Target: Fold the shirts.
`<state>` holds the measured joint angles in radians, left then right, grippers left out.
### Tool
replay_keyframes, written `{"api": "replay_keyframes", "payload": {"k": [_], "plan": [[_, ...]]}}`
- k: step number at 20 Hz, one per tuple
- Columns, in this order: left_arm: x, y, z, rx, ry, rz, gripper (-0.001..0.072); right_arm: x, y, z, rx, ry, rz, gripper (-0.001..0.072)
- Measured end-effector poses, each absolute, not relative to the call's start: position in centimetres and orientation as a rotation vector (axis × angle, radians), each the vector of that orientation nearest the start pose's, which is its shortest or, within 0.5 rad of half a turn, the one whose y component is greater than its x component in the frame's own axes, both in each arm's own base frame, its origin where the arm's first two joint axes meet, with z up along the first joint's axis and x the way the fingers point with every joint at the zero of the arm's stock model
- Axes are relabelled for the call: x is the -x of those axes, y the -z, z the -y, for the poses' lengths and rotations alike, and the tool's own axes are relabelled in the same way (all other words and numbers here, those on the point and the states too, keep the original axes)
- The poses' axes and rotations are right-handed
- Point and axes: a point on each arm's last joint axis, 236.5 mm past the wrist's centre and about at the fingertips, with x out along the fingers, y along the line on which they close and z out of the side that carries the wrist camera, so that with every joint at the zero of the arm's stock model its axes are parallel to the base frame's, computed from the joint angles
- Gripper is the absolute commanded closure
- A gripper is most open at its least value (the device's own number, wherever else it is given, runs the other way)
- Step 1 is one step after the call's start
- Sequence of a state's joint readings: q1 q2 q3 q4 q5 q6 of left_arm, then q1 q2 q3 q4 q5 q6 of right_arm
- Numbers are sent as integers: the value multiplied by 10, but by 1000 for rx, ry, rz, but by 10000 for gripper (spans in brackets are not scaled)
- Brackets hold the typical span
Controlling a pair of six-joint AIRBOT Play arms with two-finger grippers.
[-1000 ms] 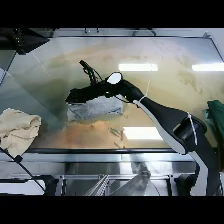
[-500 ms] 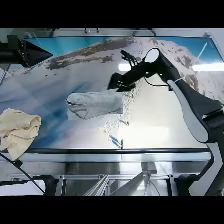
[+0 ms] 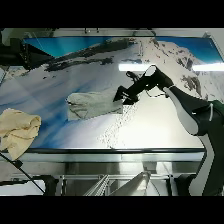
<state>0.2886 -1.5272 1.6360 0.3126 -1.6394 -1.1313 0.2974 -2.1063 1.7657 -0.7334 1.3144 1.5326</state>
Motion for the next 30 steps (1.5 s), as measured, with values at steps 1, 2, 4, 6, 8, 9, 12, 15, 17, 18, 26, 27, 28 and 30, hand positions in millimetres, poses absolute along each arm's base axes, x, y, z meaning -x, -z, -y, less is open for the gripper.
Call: {"api": "replay_keyframes", "payload": {"k": [1, 2, 4, 6, 8, 9, 12, 15, 17, 18, 26, 27, 28, 30], "plan": [[-420, -212, 110, 668, 1021, -902, 707, -418, 103, -317, -578, -704, -1669, 389], [-420, -212, 110, 666, 1023, -900, 707, -415, 109, -326, -583, -722, -1670, 638], [-420, -212, 110, 664, 1023, -899, 707, -410, 111, -343, -606, -776, -1660, 696], [-419, -212, 110, 663, 1027, -900, 707, -415, 95, -358, -666, -848, -1603, 697], [-419, -212, 110, 662, 1027, -901, 707, -426, 55, -363, -714, -923, -1517, 697], [-419, -212, 110, 662, 1027, -901, 707, -430, 33, -357, -714, -952, -1476, 697], [-419, -212, 110, 662, 1027, -902, 707, -445, -59, -314, -707, -1003, -1316, 697], [-418, -212, 110, 662, 1030, -904, 707, -457, -159, -233, -686, -933, -1098, 697], [-418, -212, 111, 661, 1031, -905, 707, -460, -208, -162, -708, -795, -978, 697], [-418, -212, 111, 661, 1032, -905, 707, -462, -223, -123, -724, -700, -929, 697], [-410, -212, 136, 635, 1086, -929, 707, -439, -232, 194, -865, -19, -607, 697], [-408, -212, 141, 629, 1098, -934, 707, -433, -235, 215, -861, 6, -573, 697], [-407, -212, 146, 622, 1109, -938, 707, -428, -240, 233, -852, 20, -537, 697], [-405, -211, 157, 612, 1124, -943, 707, -419, -249, 255, -821, 31, -501, 698]]}}
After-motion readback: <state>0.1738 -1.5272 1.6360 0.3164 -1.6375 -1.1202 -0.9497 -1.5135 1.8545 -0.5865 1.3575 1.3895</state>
